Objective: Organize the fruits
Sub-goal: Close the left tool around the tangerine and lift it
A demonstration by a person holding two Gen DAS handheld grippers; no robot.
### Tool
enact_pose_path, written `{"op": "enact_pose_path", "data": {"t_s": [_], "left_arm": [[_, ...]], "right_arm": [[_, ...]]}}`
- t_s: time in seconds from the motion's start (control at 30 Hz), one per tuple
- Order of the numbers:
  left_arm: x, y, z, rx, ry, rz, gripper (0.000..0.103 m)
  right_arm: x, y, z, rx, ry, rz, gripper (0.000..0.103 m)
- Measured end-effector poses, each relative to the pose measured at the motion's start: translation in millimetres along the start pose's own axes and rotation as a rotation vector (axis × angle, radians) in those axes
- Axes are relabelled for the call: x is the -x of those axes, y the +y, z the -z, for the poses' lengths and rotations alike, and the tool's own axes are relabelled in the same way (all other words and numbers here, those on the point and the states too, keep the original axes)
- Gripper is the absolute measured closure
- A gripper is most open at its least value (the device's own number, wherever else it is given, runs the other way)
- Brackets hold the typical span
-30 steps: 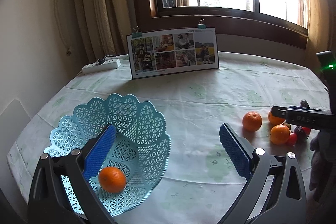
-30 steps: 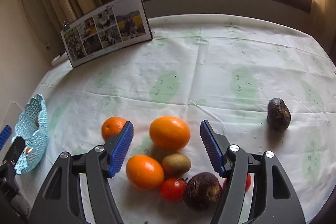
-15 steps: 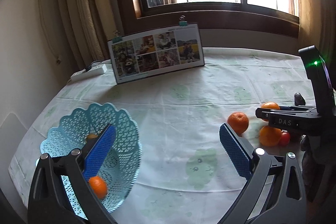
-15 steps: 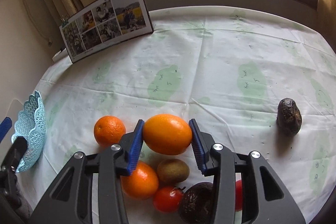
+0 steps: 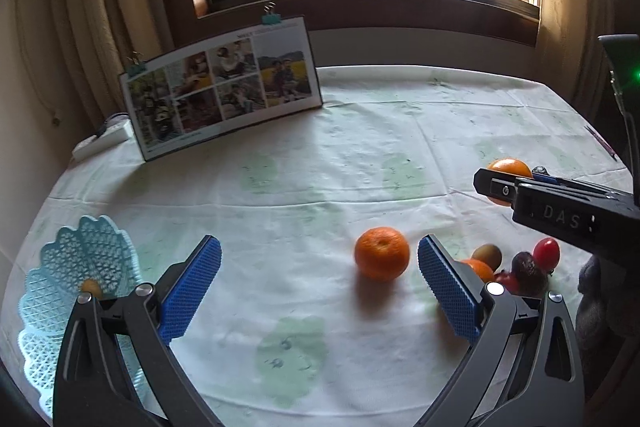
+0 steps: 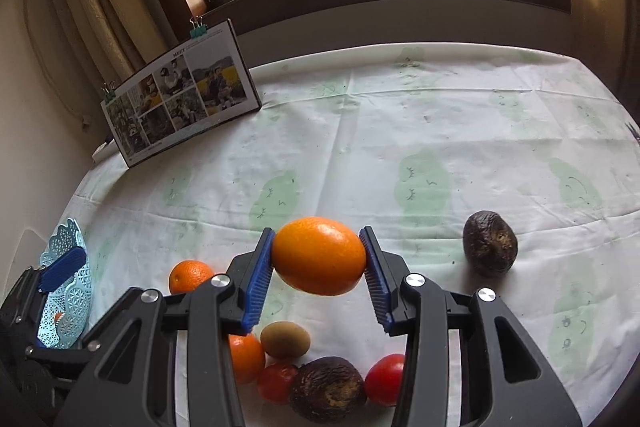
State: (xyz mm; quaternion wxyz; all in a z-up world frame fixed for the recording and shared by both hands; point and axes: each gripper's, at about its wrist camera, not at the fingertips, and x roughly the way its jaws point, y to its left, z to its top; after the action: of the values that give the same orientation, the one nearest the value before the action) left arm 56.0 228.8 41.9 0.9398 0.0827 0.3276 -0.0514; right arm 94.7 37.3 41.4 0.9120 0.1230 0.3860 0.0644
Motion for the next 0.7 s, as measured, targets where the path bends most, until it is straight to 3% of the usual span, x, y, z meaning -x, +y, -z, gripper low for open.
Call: {"op": "enact_pose_path", "data": {"t_s": [0.13, 0.27, 0.4, 0.47, 0.57, 0.7], "left_arm": [[-21, -4, -1, 0.029, 0.021, 0.06, 0.003], [-40, -3, 2, 0.068, 0.073, 0.133, 0.023], [-49, -6, 6, 0.051, 0.111, 0.173, 0.035], [-52, -8, 7, 0.049, 0.132, 0.206, 0.051], [-53, -8, 9, 0.053, 0.14, 0.249, 0.062], [-47, -8, 12, 0.052, 0.125, 0.245, 0.062]], "right_arm": [[4, -1, 0, 0.0, -0.017, 0.009, 0.06], [2, -1, 0, -0.003, -0.016, 0.013, 0.06], [1, -1, 2, 0.0, -0.013, 0.013, 0.06], [1, -1, 2, 0.001, -0.014, 0.013, 0.06], [3, -1, 2, -0.001, -0.021, 0.009, 0.06], [5, 0, 2, -0.001, -0.03, 0.005, 0.06]]}}
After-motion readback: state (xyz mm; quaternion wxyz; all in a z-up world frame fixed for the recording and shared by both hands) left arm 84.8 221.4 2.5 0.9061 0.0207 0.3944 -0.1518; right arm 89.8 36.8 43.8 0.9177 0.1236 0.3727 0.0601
